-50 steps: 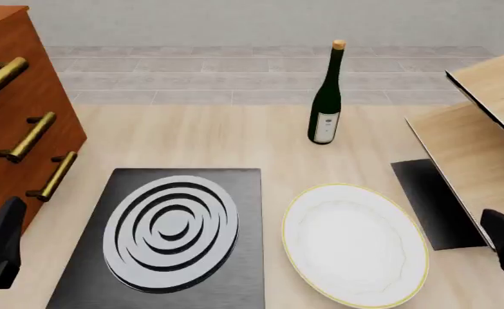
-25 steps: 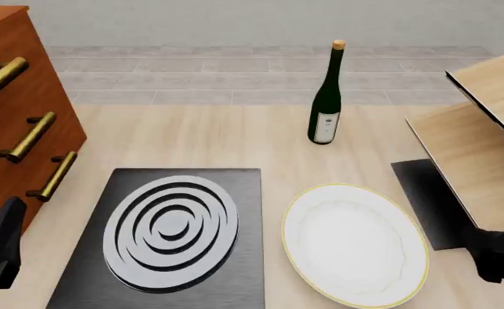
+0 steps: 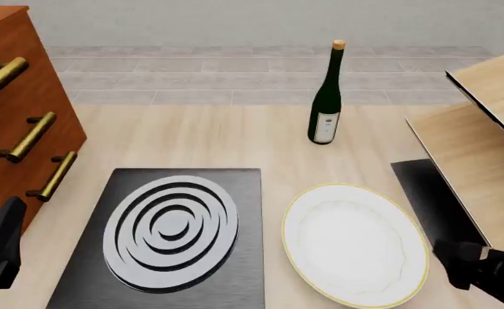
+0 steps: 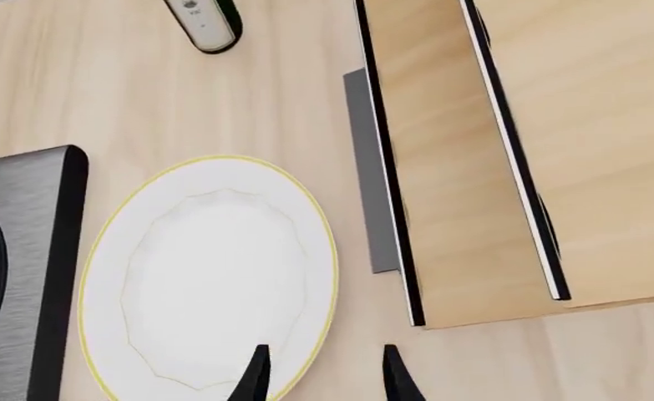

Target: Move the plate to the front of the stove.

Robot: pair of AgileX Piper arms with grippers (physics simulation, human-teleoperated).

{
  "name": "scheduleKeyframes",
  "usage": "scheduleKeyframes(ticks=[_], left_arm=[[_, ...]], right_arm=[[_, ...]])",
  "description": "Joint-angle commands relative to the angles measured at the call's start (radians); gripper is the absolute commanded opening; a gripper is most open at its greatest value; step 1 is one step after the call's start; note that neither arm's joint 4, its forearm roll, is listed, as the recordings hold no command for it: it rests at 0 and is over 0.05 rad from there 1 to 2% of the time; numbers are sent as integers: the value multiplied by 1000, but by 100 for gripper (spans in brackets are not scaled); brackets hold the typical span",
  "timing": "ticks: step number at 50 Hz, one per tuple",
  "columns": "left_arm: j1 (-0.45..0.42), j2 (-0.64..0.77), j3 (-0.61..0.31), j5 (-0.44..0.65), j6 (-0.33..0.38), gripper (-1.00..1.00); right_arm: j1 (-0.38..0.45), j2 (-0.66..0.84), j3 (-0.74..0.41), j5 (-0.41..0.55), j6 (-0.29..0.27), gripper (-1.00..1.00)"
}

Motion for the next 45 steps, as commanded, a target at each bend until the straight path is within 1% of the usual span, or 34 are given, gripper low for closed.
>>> scheduleKeyframes(ticks=[1, 3, 5, 6, 8, 11, 12, 16, 18, 20, 27, 32, 45], left_arm=[[0, 0, 0, 0, 0, 100], [0, 0, 0, 0, 0, 100], [0, 0, 0, 0, 0, 100], [0, 0, 0, 0, 0, 100], [0, 0, 0, 0, 0, 100], [0, 0, 0, 0, 0, 100], [0, 0, 0, 0, 0, 100], [0, 0, 0, 0, 0, 100], [0, 0, 0, 0, 0, 100], [0, 0, 0, 0, 0, 100], [0, 0, 0, 0, 0, 100], [0, 0, 0, 0, 0, 100], [0, 0, 0, 0, 0, 100]], right_arm=[[29, 61, 34, -72, 40, 100], [36, 80, 44, -92, 54, 100], [39, 87, 47, -102, 54, 100], [46, 105, 56, -118, 72, 100], [44, 110, 55, -127, 65, 100], [55, 131, 63, -151, 80, 100], [68, 141, 69, -163, 94, 100], [76, 170, 81, -201, 104, 100], [87, 194, 94, -230, 123, 100], [86, 202, 97, -241, 124, 100], [103, 228, 120, -281, 153, 100], [104, 237, 132, -298, 160, 100], [102, 309, 172, -393, 184, 100]])
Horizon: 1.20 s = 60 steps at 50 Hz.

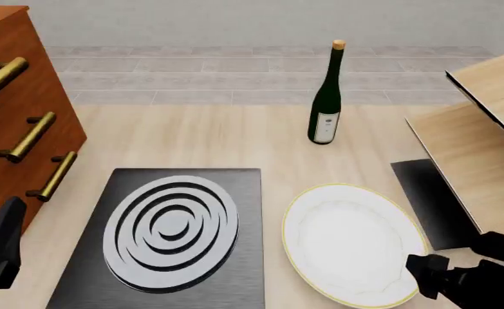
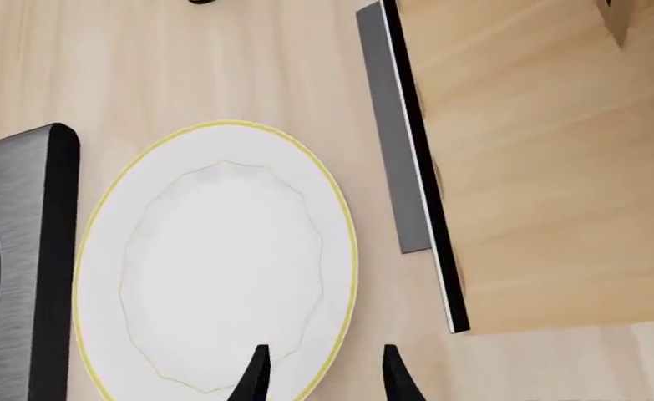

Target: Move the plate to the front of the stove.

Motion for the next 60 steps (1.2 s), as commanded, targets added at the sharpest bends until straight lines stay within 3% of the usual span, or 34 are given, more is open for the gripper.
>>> scheduleKeyframes(ticks=[1, 34, 60], left_arm=[[0, 0, 0, 0, 0, 100], [0, 0, 0, 0, 0, 100], [0, 0, 0, 0, 0, 100]], right_arm=[[2, 60, 31, -77, 22, 100], [25, 197, 35, -196, 71, 100], [56, 379, 35, -345, 102, 100]])
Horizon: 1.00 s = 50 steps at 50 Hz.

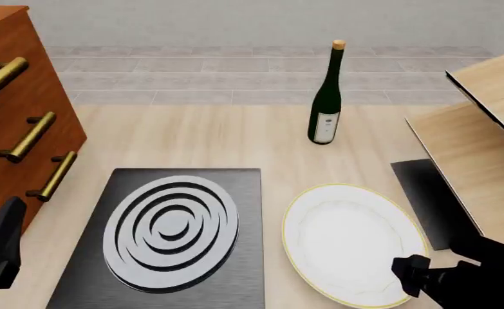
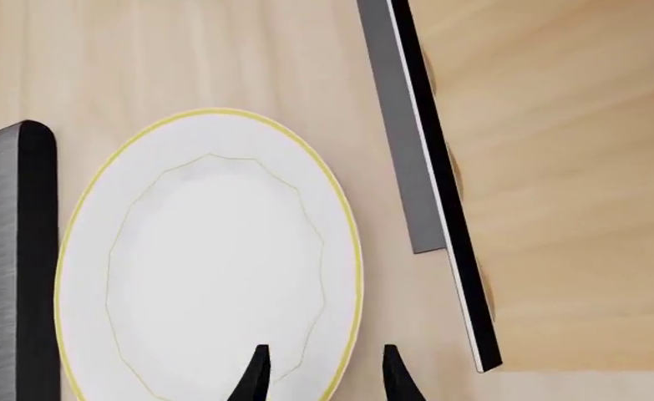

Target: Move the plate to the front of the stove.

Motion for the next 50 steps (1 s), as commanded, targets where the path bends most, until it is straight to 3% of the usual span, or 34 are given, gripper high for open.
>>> scheduleKeyframes(ticks=[1, 9, 23, 24, 32, 43, 50], left_arm=[[0, 0, 0, 0, 0, 100], [0, 0, 0, 0, 0, 100], [0, 0, 0, 0, 0, 100], [0, 0, 0, 0, 0, 100], [0, 0, 0, 0, 0, 100], [0, 0, 0, 0, 0, 100], [0, 0, 0, 0, 0, 100]], right_arm=[[18, 73, 0, -63, 17, 100], [36, 135, 0, -114, 41, 100], [34, 172, 0, -151, 33, 100], [10, 160, 0, -141, 15, -100], [-3, -2, 0, -13, -10, -100], [-20, -47, 0, 14, -13, -100], [-25, -156, 0, 81, -11, -100]])
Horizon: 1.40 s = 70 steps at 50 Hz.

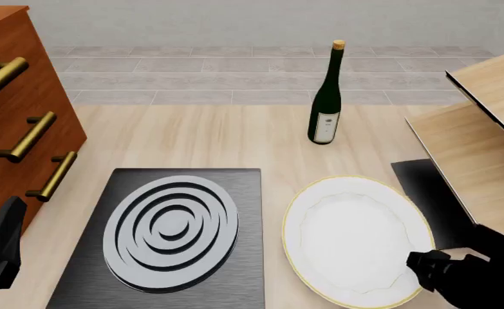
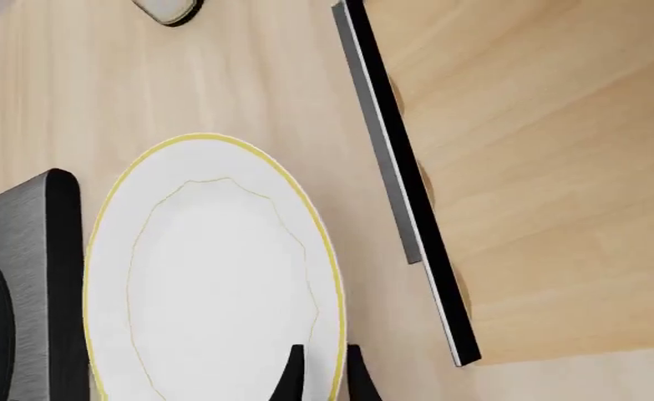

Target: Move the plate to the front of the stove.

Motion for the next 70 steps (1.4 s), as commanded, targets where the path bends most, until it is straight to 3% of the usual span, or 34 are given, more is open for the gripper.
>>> scheduleKeyframes(ticks=[1, 12, 24, 38, 64, 70], left_arm=[[0, 0, 0, 0, 0, 100], [0, 0, 0, 0, 0, 100], [0, 0, 0, 0, 0, 100], [0, 0, 0, 0, 0, 100], [0, 0, 0, 0, 0, 100], [0, 0, 0, 0, 0, 100]], right_arm=[[-12, -117, 12, 85, -6, -100], [47, -330, 12, 207, 76, -100], [23, -440, -45, 287, 50, -100], [53, -518, -107, 353, 75, -100], [125, -449, -169, 240, 145, -100], [134, -334, -178, 111, 190, -100]])
